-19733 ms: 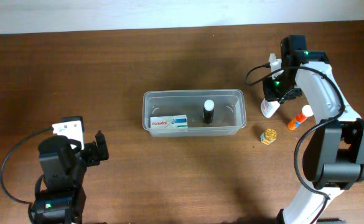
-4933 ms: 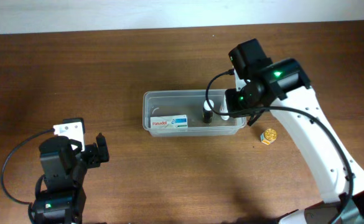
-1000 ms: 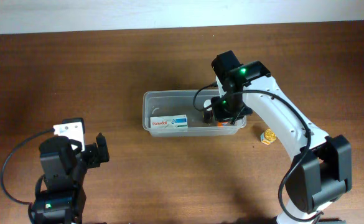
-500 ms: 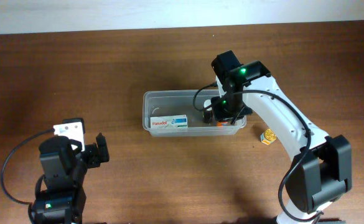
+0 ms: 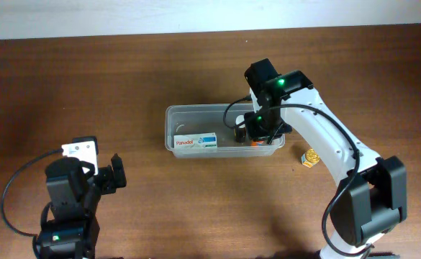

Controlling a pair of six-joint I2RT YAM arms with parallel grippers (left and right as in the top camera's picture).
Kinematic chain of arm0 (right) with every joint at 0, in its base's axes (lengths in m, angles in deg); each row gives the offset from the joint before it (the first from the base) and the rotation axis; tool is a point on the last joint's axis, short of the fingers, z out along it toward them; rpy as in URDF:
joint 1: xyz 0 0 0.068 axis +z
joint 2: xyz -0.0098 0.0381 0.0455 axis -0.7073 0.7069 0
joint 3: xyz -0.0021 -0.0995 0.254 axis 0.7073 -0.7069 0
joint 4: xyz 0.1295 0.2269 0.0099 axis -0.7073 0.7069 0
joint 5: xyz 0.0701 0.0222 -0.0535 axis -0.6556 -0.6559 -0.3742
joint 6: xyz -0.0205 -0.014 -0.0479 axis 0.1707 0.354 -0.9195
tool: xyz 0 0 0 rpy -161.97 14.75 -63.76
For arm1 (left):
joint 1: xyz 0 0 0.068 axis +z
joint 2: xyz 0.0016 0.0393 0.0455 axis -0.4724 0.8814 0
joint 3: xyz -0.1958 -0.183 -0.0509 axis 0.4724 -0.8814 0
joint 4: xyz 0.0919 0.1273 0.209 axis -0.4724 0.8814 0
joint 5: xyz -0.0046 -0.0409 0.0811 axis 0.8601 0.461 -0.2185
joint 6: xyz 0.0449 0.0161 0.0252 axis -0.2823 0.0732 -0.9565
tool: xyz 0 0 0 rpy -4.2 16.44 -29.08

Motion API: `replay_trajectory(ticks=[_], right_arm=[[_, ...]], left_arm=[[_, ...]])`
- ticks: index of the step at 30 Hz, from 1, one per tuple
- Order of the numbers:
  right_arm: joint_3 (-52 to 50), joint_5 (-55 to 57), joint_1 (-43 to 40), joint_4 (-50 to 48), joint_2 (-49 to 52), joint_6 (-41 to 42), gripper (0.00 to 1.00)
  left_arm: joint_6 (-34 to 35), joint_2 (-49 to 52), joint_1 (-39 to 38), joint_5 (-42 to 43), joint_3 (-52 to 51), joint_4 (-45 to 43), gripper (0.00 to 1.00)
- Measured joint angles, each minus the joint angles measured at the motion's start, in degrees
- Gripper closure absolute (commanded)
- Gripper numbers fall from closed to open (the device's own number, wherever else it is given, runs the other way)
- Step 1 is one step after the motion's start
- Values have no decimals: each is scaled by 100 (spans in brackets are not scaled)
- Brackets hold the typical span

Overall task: Pack container
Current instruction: 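Lower the orange tube into the container between the bottles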

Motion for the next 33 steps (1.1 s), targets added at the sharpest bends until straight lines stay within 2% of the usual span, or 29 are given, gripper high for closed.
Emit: replay_trajectory(ticks=[33], right_arm=[[-267, 11, 0, -284, 0, 0, 82]], left_arm=[[0, 0, 0, 0, 0, 0, 1]])
